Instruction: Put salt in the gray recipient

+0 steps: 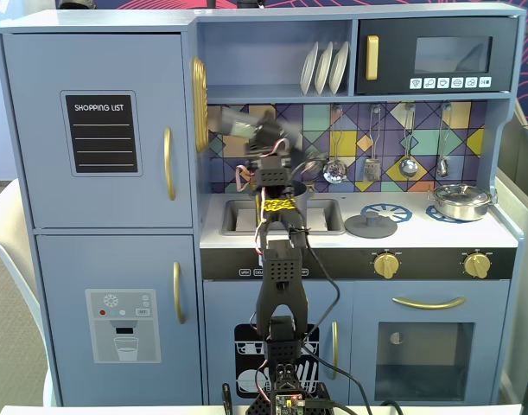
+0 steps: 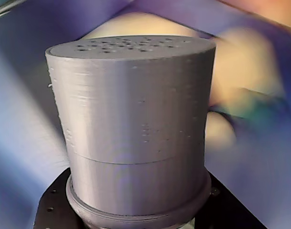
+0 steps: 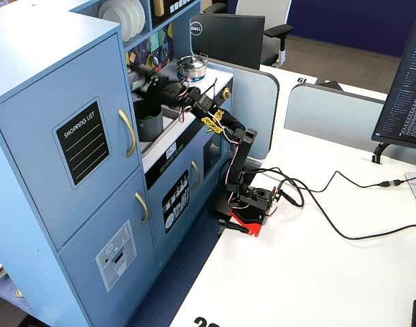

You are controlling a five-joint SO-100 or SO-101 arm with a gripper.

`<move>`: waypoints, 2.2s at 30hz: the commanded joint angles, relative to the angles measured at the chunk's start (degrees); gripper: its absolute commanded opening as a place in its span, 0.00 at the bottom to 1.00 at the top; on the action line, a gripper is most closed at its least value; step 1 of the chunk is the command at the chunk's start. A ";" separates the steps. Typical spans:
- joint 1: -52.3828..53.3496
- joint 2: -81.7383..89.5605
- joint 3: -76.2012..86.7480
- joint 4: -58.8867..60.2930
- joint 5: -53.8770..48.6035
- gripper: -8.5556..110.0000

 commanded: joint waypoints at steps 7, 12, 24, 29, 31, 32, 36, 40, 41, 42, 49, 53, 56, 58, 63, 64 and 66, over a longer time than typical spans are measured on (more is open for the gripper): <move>32.61 -0.18 -6.15 -12.30 -76.55 0.07; 44.65 -1.67 -2.46 -12.13 -98.70 0.07; 47.11 0.35 24.17 -32.87 -103.27 0.07; 46.76 -2.64 25.75 -35.42 -103.45 0.07; 46.76 -4.04 25.75 -37.09 -103.18 0.07; 46.93 -4.57 25.75 -37.27 -103.10 0.07; 47.29 -6.77 26.10 -39.46 -103.01 0.07; 47.37 -8.35 26.19 -40.25 -102.13 0.07; 47.37 -8.88 26.19 -40.52 -102.13 0.07; 47.37 -9.23 26.37 -40.96 -102.04 0.07; 47.20 -10.90 27.33 -42.80 -100.99 0.07; 47.11 -11.34 28.48 -43.86 -100.99 0.07; 47.11 -11.43 28.92 -44.30 -100.99 0.07; 47.20 -11.43 29.18 -44.30 -100.81 0.07; 47.55 -11.69 29.44 -44.38 -101.51 0.09; 47.72 -11.69 29.44 -44.30 -101.43 0.11; 48.16 -11.51 29.44 -44.30 -100.81 0.18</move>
